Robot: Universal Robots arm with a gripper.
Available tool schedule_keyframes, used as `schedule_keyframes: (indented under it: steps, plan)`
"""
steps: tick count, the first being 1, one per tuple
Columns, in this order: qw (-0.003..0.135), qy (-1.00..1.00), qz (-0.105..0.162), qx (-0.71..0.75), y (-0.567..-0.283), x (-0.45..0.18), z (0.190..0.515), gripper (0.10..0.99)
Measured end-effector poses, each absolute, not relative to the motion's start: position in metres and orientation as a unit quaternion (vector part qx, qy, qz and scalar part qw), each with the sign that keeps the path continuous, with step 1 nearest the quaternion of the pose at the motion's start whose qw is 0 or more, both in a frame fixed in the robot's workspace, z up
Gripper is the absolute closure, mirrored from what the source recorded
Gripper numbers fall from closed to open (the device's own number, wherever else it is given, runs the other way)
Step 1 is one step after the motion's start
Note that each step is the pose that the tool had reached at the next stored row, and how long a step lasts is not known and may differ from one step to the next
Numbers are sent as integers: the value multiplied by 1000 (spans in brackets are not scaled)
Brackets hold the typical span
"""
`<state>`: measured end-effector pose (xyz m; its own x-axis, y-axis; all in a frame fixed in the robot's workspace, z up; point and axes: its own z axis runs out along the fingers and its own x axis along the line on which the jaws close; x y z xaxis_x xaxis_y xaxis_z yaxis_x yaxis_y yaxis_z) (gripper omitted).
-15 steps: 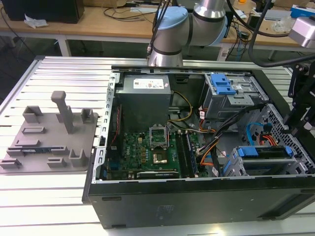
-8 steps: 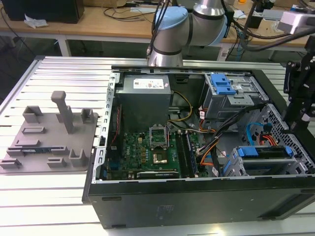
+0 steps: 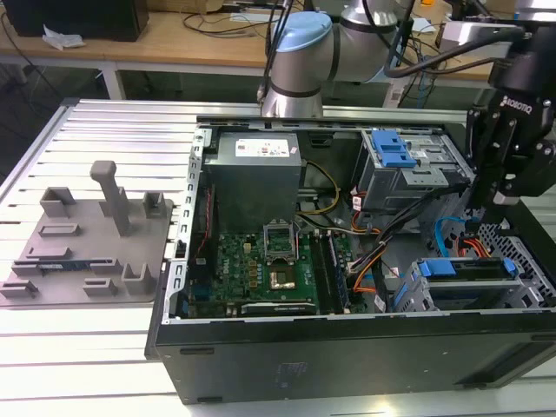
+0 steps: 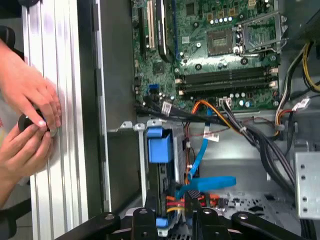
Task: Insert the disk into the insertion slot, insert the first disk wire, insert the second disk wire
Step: 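Insert the second disk wire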
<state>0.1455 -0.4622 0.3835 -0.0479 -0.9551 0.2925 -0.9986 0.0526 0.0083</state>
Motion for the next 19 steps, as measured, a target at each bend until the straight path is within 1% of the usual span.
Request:
schedule_keyframes:
  steps: [6,7,8,10,11,15,19]
  plan:
    - [114,-740,96,656,-462,145,377,725]
    - [120,-739,101,655,-460,146,376,725]
    - [131,-737,112,653,-459,146,376,725]
    - [143,-735,122,651,-457,146,376,725]
    - [152,-733,132,650,-452,146,374,725]
    - [157,-731,138,649,-441,146,369,725]
    - [154,-716,142,666,-441,146,368,725]
